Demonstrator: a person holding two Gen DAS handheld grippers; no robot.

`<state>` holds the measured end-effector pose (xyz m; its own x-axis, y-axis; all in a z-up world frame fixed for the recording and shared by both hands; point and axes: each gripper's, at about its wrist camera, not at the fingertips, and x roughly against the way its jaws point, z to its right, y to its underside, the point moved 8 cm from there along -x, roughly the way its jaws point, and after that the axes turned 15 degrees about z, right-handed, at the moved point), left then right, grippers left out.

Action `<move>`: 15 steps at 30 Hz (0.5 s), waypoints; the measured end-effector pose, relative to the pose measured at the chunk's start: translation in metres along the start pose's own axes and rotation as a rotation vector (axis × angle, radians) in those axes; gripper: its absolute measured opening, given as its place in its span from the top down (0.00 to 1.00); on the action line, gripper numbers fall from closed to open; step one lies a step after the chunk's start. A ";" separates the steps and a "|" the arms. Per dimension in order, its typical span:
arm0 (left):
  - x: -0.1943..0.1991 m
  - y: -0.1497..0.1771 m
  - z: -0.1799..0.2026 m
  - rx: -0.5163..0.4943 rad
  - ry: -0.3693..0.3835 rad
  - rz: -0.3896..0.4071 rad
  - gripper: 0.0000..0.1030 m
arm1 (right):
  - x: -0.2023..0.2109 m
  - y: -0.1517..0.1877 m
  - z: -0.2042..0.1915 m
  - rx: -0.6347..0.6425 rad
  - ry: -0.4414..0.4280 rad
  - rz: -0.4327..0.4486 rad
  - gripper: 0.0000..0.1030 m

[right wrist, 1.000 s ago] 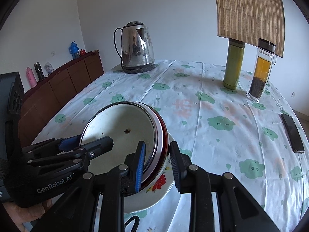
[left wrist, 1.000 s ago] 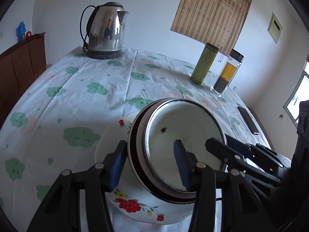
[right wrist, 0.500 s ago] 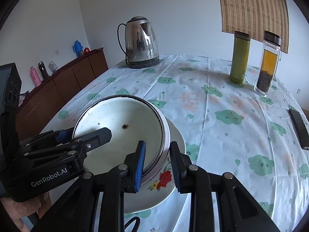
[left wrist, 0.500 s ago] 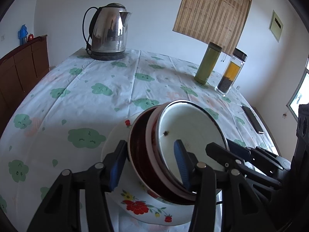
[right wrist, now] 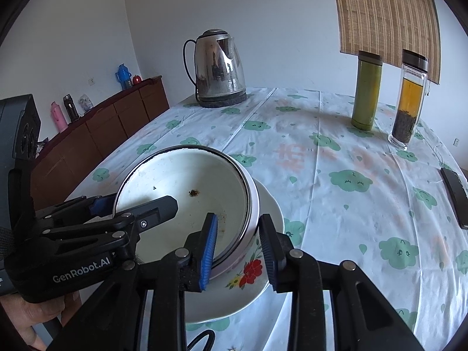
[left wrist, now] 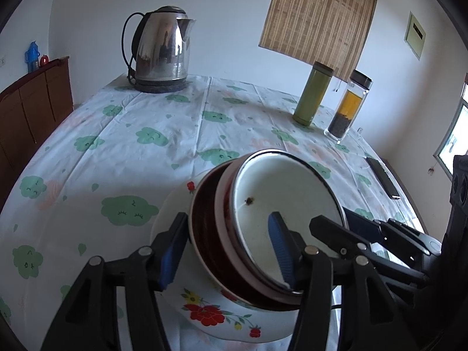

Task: Organize plates and bowls
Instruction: 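Lower the bowl stack onto the red-flower plate stack with the right tool, then open the right tool and release the bowl stack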

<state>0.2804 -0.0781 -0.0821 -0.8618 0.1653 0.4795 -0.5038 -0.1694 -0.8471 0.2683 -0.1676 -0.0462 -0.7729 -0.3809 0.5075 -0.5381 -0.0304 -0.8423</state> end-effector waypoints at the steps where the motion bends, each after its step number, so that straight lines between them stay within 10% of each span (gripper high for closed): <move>1: 0.000 0.000 0.000 -0.001 0.000 0.000 0.46 | 0.000 0.000 0.000 0.000 -0.002 0.000 0.68; 15: 0.019 -0.020 -0.003 -0.030 -0.037 0.113 0.35 | 0.022 -0.019 -0.005 0.065 0.021 0.121 0.47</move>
<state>0.2744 -0.0687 -0.0570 -0.9147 0.1104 0.3887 -0.4022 -0.1558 -0.9022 0.2593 -0.1708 -0.0183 -0.8381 -0.3658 0.4047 -0.4182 -0.0455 -0.9072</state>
